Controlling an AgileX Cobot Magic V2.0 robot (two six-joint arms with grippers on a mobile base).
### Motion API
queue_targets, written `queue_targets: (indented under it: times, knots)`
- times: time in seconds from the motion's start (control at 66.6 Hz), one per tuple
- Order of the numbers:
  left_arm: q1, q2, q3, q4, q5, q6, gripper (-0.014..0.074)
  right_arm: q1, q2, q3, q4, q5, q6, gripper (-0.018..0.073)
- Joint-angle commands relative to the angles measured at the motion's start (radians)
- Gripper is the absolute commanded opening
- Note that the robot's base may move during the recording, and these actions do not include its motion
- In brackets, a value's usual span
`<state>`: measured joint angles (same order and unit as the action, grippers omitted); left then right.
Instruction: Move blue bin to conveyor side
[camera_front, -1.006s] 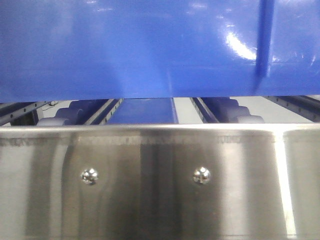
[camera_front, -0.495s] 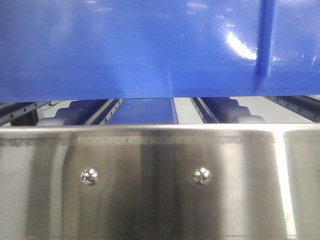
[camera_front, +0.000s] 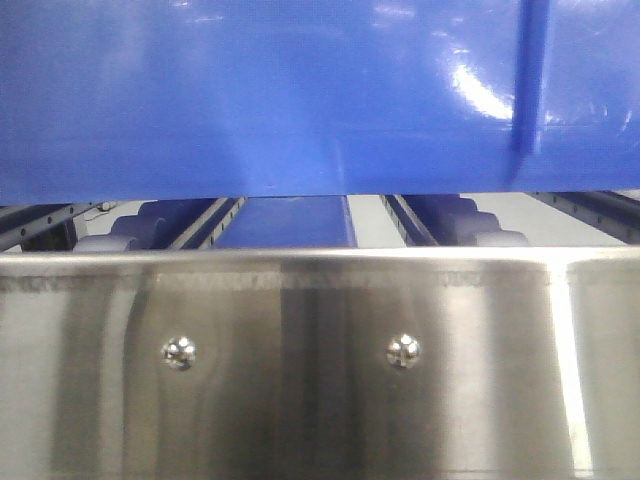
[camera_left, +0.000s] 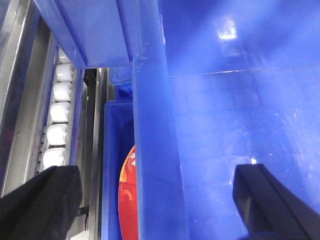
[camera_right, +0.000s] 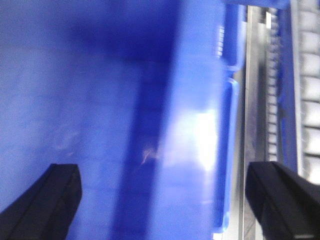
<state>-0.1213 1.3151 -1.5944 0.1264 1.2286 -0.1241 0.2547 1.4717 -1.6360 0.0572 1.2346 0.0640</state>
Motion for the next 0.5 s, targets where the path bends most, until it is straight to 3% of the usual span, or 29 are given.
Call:
queue_targets:
  times: [0.0, 0.48]
  knots:
    - [-0.002, -0.002, 0.0, 0.0, -0.008, -0.006, 0.0515, 0.0, 0.001, 0.001, -0.017, -0.014, 0.016, 0.055]
    - [-0.002, 0.065, -0.002, -0.005, -0.008, -0.006, 0.0515, 0.0, 0.001, 0.001, -0.017, -0.014, 0.016, 0.055]
